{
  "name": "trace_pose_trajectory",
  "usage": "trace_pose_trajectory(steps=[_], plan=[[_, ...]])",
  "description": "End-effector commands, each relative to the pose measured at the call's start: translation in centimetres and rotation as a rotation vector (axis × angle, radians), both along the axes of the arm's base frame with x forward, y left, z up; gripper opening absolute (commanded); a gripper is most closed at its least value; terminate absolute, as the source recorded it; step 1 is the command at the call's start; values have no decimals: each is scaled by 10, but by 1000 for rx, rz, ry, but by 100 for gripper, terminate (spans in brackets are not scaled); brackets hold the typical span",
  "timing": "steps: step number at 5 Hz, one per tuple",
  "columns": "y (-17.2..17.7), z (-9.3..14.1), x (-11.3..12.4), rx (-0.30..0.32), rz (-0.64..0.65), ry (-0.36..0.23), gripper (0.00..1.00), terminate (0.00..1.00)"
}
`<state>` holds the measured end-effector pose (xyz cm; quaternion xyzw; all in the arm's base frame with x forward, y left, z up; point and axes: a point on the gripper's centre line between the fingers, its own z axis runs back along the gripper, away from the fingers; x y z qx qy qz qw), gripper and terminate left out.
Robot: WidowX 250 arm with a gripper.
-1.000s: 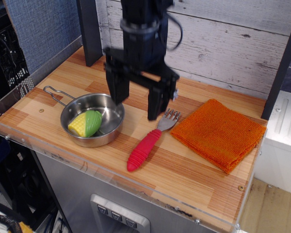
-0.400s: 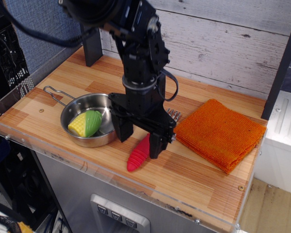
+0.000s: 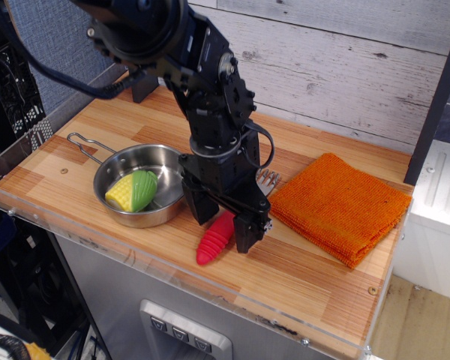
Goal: Move red fork right of silver pan towards top of counter
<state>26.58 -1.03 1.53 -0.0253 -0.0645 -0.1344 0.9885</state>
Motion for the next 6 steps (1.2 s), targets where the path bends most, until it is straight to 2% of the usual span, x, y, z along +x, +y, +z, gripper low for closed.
trace_pose_trajectory(steps=[1,2,3,4,5,6], plan=[[-1,-8,4,-8,-18,14,0,0],[-4,7,8,-25,-13,-1,0,0],[-2,52,17,-46,15,-40,0,0],[13,96,27,-73,59,-28,0,0],[43,121,39,-68,111,-16,0,0],[78,112,50,-54,139,36,0,0]])
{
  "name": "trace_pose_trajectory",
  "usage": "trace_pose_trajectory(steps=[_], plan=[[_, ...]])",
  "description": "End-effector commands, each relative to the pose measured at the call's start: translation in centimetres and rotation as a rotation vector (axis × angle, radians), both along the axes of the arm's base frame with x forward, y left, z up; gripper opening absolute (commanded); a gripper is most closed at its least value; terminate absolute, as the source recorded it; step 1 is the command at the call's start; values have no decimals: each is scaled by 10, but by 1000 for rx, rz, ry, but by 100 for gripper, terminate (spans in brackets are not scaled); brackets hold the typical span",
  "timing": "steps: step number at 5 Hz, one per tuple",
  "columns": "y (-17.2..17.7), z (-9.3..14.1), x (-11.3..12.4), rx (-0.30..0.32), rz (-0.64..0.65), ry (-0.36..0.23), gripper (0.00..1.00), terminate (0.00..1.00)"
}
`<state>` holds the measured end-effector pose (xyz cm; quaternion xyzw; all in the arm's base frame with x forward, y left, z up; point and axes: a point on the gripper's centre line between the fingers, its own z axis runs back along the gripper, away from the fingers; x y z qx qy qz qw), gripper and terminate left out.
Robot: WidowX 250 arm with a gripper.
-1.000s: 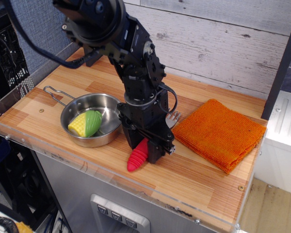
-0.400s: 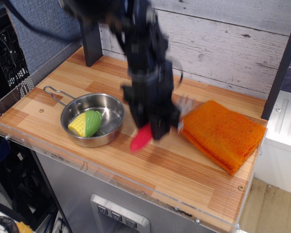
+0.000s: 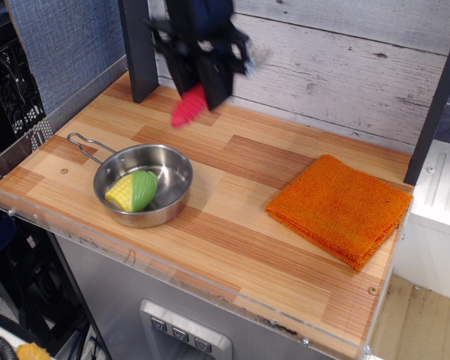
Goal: Move red fork right of silver pan towards top of counter
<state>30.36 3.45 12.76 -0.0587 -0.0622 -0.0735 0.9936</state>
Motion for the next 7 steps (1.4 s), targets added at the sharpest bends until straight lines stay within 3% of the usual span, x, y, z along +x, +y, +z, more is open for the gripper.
trace_pose_trajectory(steps=[1,3,4,5,7], plan=[[66,-17,14,54,45,71,0,0],[105,-31,13,97,68,127,0,0],[124,-35,14,121,72,122,0,0],[140,-34,18,178,17,79,0,0],[155,-53,27,147,-36,105,0,0]])
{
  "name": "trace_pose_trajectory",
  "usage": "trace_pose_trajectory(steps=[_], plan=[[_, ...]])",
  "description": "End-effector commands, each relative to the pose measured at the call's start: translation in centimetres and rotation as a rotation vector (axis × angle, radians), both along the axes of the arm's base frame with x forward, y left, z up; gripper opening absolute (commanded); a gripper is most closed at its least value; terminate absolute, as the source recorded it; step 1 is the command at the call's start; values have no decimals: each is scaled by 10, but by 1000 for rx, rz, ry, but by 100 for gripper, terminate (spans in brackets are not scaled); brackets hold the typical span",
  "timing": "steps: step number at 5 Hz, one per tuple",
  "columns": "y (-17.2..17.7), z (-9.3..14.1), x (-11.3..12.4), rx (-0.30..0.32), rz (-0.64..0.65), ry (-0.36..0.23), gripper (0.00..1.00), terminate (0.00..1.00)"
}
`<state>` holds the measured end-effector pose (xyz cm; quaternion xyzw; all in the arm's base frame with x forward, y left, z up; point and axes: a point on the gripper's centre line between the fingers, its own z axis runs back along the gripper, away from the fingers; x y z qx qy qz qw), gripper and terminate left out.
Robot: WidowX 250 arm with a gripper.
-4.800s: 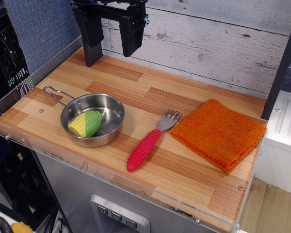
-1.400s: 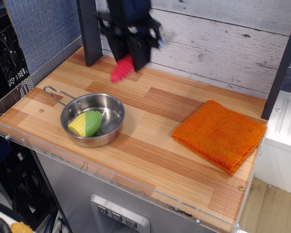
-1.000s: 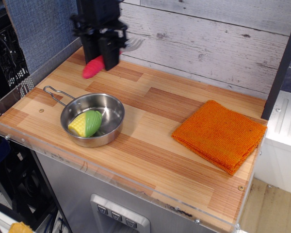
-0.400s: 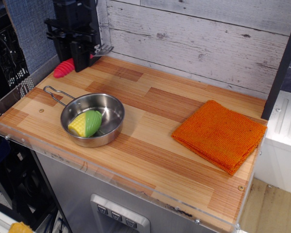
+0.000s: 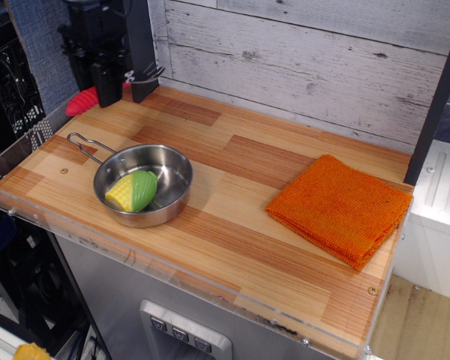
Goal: Move red fork right of silver pan towards top of counter
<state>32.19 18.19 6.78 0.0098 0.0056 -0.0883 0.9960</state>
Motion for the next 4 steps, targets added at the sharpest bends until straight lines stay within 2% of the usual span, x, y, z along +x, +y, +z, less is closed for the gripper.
trace_pose_trajectory(steps=[1,2,3,4], plan=[[13,-9,12,-26,1,25,0,0],[13,-31,7,-69,20,51,0,0],[6,-39,5,-77,28,55,0,0],[-4,-33,7,-75,4,36,100,0]])
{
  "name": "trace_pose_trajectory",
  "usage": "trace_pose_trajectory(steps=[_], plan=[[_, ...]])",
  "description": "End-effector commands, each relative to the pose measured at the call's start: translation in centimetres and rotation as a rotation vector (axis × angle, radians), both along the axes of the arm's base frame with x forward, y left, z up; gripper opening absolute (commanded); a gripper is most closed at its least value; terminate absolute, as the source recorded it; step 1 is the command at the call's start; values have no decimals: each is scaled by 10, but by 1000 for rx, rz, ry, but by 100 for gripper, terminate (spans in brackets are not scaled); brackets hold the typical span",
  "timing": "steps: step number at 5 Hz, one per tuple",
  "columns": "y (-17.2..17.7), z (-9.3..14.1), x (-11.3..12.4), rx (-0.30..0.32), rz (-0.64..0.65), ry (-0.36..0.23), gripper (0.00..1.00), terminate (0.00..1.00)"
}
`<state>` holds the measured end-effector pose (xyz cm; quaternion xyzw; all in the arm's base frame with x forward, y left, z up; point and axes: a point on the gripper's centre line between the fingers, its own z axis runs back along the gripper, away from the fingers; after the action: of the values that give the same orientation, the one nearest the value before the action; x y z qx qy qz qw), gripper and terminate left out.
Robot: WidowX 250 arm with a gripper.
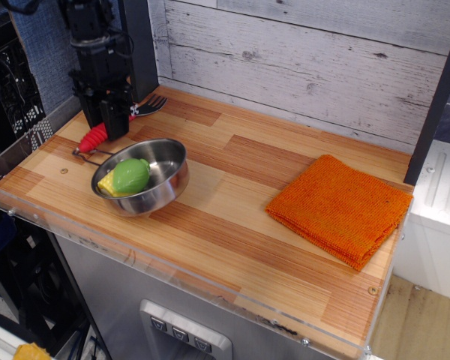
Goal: Move red fork right of silver pan towards top of counter
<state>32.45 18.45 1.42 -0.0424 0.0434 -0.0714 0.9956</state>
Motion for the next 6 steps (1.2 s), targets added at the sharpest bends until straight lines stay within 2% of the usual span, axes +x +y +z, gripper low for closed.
trace_pose_trajectory(steps=[1,3,6], plan=[[-20,36,5,52,-66,-95,100,0],[-28,71,4,121,-56,-181,100,0],[-33,118,2,164,-7,-283,100,0]])
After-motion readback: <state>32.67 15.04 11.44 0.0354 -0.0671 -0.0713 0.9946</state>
